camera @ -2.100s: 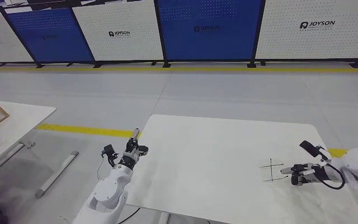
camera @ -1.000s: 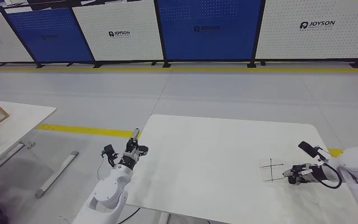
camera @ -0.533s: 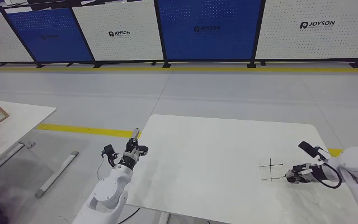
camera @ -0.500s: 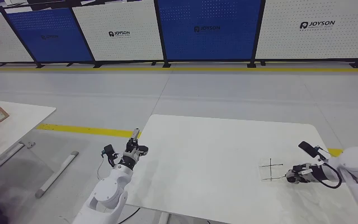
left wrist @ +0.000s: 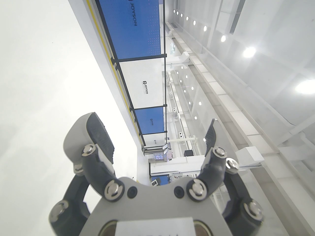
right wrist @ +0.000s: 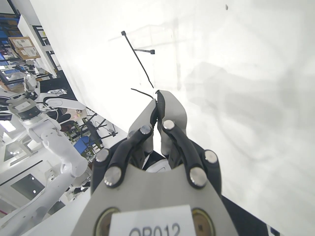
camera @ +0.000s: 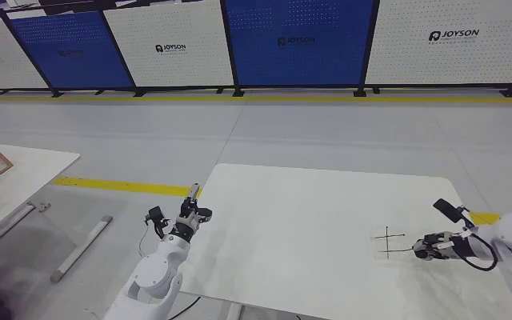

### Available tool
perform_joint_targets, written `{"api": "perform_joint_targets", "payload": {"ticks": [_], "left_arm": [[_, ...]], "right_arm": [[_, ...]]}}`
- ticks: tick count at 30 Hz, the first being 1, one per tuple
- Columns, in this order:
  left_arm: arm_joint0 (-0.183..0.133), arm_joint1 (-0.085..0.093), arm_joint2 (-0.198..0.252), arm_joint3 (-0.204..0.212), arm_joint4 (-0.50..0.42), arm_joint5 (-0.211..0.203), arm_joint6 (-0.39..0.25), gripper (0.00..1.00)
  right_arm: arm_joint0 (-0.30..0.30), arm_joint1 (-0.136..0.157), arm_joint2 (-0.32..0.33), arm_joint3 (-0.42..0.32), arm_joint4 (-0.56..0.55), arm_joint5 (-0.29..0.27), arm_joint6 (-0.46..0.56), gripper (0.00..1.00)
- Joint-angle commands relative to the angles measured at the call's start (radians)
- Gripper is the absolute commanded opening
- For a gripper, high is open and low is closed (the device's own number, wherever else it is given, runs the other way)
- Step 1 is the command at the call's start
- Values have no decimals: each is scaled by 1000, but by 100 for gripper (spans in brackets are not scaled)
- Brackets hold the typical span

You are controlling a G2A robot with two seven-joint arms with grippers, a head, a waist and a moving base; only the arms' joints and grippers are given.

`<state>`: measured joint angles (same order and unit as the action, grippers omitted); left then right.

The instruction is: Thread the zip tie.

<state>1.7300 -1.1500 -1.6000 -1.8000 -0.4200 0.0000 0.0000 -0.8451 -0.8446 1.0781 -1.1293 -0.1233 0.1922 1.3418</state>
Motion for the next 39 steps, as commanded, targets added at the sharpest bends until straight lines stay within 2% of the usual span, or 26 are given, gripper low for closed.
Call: {"api": "perform_joint_targets", "payload": {"ticks": [1, 6, 28, 32, 34, 36, 39], "left_arm": [[0, 0, 0, 0, 0, 0, 0, 100], [0, 0, 0, 0, 0, 0, 0, 100], [0, 0, 0, 0, 0, 0, 0, 100], [0, 0, 0, 0, 0, 0, 0, 100], [0, 0, 0, 0, 0, 0, 0, 100], [0, 0, 0, 0, 0, 0, 0, 100], [0, 0, 0, 0, 0, 0, 0, 100]], "right_arm": [[-22, 11, 32, -29, 5, -2, -4, 0], [-115, 41, 142, -107, 92, -53, 13, 0], [-117, 41, 141, -109, 92, -56, 7, 0], [-135, 37, 142, -145, 124, -110, -47, 0], [-151, 37, 168, -156, 187, -168, -78, 0], [-180, 40, 202, -183, 252, -254, -84, 0], [-214, 45, 234, -252, 289, -311, -106, 0]]}}
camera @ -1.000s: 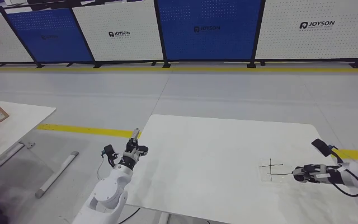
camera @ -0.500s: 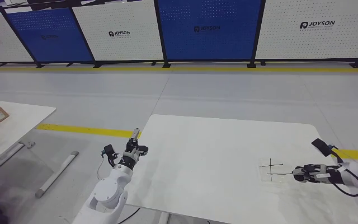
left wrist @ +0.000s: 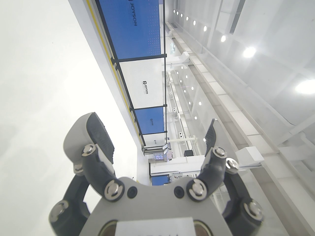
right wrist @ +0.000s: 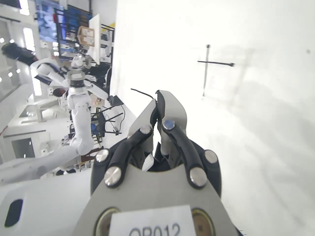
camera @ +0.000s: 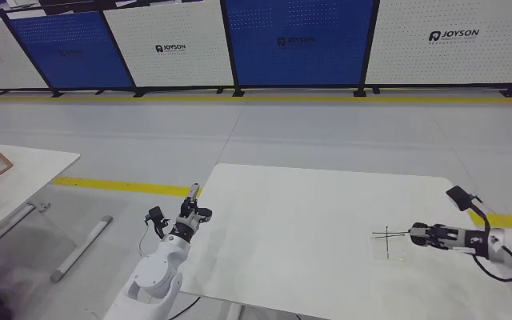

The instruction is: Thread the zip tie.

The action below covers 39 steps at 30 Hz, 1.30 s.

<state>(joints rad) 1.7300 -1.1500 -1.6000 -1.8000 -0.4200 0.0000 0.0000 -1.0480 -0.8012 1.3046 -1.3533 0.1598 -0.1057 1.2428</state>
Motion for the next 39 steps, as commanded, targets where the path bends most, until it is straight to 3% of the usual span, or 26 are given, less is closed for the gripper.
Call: {"api": "perform_joint_targets", "payload": {"ticks": [1, 5, 6, 25, 32, 36, 39], "left_arm": [[0, 0, 0, 0, 0, 0, 0, 100], [0, 0, 0, 0, 0, 0, 0, 100], [0, 0, 0, 0, 0, 0, 0, 100], [0, 0, 0, 0, 0, 0, 0, 100], [0, 0, 0, 0, 0, 0, 0, 100], [0, 0, 0, 0, 0, 0, 0, 100], [0, 0, 0, 0, 0, 0, 0, 100]], "right_arm": [[-18, 2, 9, -59, 6, -18, -10, 0], [5, -7, -52, -171, -89, 15, -45, 0], [17, -11, -70, -173, -95, 34, -56, 0], [12, -12, -72, -178, -92, 32, -69, 0], [12, -28, -82, -226, -52, -111, -223, 0], [28, -45, -138, -233, -91, -187, -293, 0], [60, -62, -205, -182, -95, -193, -282, 0]]}}
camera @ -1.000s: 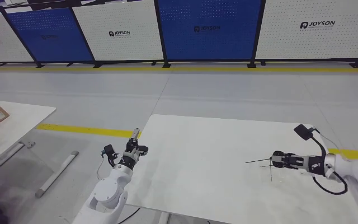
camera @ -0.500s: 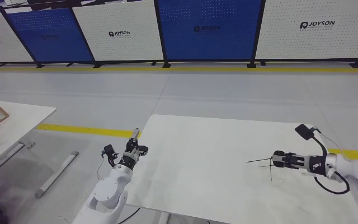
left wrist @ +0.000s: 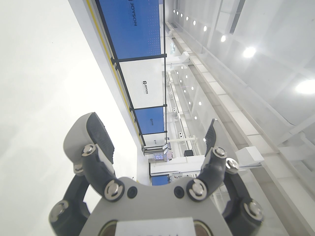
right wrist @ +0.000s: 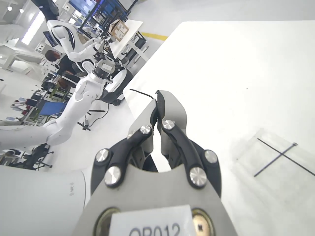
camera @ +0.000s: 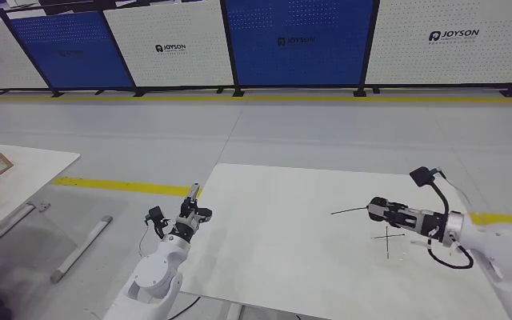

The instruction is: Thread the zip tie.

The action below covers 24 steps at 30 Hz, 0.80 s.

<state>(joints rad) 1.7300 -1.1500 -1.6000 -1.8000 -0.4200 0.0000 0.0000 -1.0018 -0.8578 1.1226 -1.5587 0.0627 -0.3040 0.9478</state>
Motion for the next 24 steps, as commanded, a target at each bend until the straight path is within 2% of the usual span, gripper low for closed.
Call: {"api": "perform_joint_targets", "payload": {"ticks": [1, 18, 24], "left_arm": [[0, 0, 0, 0, 0, 0, 0, 100], [0, 0, 0, 0, 0, 0, 0, 100], [0, 0, 0, 0, 0, 0, 0, 100]], "right_arm": [[24, -9, -33, 42, 17, 11, 16, 0], [23, -10, -34, 39, 15, 10, 12, 0], [13, -18, -66, -47, -143, -36, -93, 0]]}}
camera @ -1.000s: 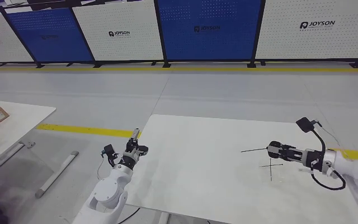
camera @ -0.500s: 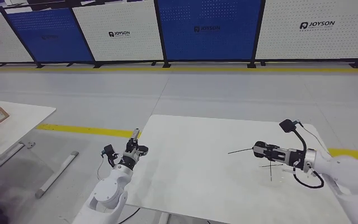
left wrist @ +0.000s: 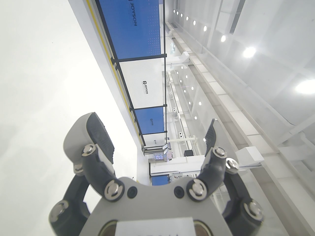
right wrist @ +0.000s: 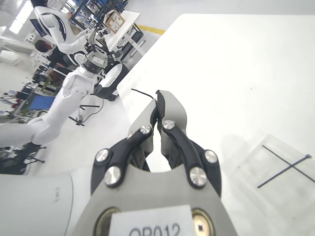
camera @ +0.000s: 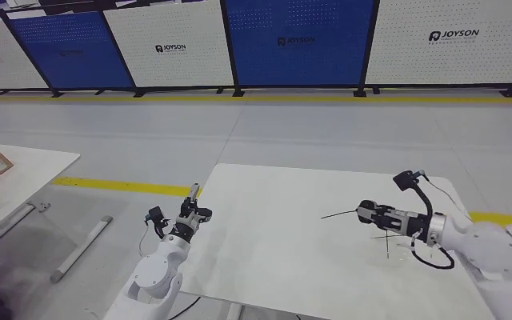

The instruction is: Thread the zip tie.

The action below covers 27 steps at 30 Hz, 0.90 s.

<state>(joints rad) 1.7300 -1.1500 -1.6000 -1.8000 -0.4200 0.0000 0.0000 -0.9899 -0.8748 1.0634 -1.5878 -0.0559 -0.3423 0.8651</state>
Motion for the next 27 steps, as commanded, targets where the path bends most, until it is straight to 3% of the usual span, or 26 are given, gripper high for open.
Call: {"api": "perform_joint_targets", "payload": {"ticks": [1, 4, 7, 21, 24, 27], "left_arm": [[0, 0, 0, 0, 0, 0, 0, 100], [0, 0, 0, 0, 0, 0, 0, 100], [0, 0, 0, 0, 0, 0, 0, 100], [0, 0, 0, 0, 0, 0, 0, 100], [5, 2, -1, -21, -13, 54, -55, 100], [24, 5, -8, -84, -21, 129, -113, 100]], "right_arm": [[2, -3, -13, -38, -61, 2, -28, 0], [-6, -5, -45, -82, -232, 2, -112, 0], [-2, -10, -75, -53, -379, 2, -185, 0], [2, -15, -94, -39, -378, 2, -197, 0], [2, -15, -94, -39, -378, 2, -197, 0], [2, -15, -94, -39, -378, 2, -197, 0]]}}
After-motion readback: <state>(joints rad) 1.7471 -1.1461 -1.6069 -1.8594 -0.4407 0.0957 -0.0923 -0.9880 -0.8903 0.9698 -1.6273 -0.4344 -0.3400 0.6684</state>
